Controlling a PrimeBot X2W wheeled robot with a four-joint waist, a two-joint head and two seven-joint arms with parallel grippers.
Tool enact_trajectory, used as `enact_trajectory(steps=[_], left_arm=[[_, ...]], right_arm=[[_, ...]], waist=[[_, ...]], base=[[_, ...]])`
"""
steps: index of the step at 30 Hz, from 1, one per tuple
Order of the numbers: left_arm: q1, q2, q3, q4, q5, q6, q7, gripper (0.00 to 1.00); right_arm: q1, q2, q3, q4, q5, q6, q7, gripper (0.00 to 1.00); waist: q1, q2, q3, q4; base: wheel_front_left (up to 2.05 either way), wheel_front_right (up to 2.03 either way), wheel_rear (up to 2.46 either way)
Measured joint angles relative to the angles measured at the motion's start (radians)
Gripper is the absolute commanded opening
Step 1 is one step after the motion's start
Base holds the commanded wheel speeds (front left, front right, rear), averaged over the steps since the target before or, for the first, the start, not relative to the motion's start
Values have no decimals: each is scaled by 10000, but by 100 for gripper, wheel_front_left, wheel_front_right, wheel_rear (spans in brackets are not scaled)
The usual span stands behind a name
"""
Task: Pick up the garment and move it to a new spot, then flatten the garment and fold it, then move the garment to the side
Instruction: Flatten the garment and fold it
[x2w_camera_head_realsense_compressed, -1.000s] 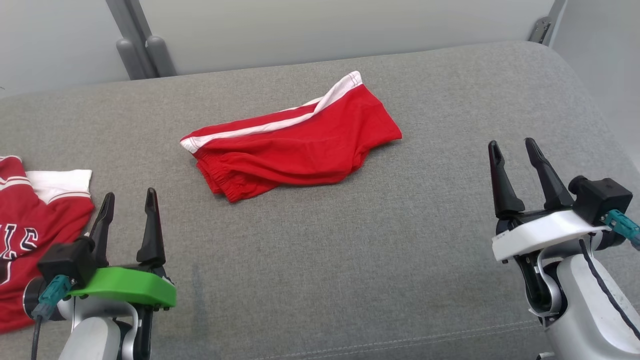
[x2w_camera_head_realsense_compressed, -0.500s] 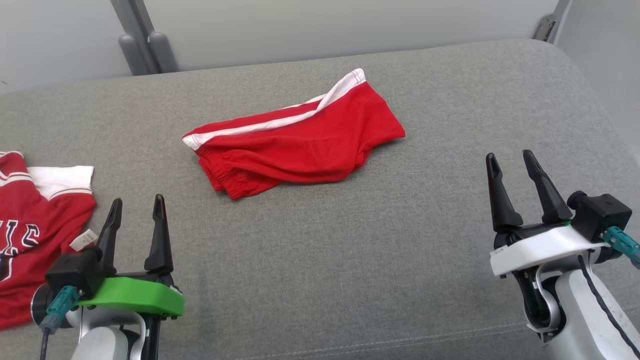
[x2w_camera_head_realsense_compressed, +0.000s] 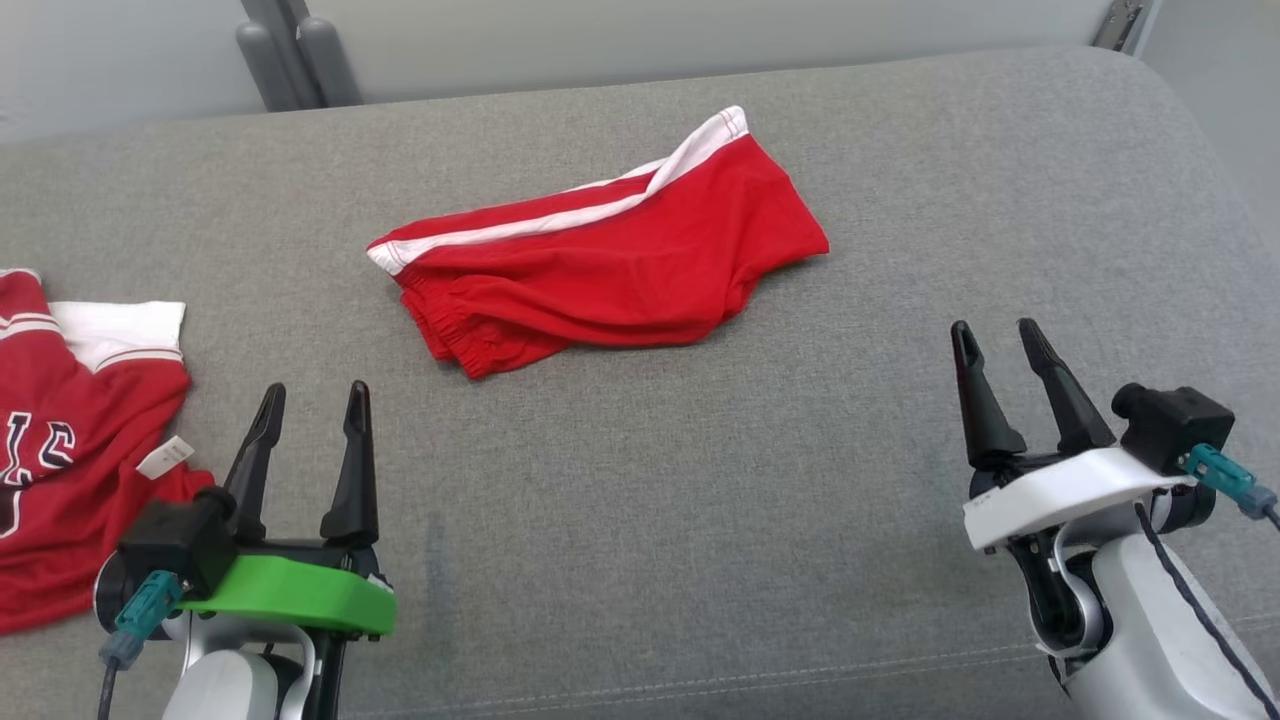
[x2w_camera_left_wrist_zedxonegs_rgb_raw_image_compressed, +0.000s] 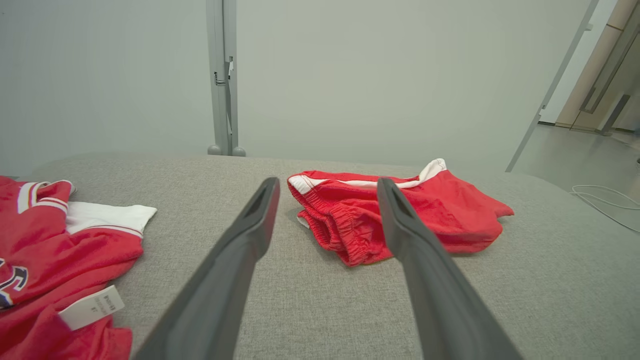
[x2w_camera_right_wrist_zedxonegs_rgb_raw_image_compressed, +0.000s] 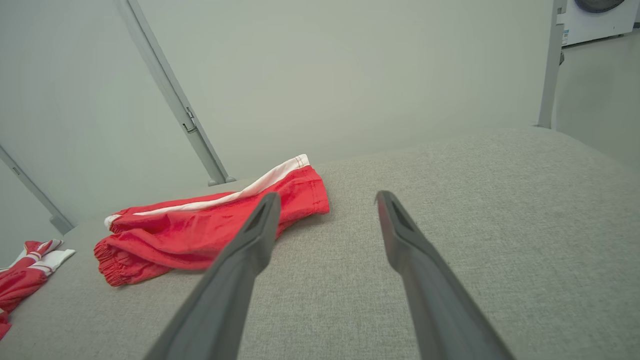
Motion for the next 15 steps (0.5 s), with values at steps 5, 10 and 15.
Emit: enact_trajectory(steps=[5,10,15], left_arm=[[-28,-29,-165,-111,73,-173,0,100],[-72,-69,-253,-151,73,-249,0,100],[-235,-92,-278,-207,73,-334,0,100]], right_arm=[[-629,174,-502,598,844,44,349,100],[-1356,128,-895,1151,1191,44,688,100],[-2278,171,-1191,1601,1687,44,984,100]], waist=[[0,0,270,255],[0,0,582,601],[0,0,994,940]], base=[[0,0,0],[0,0,0],[0,0,0]])
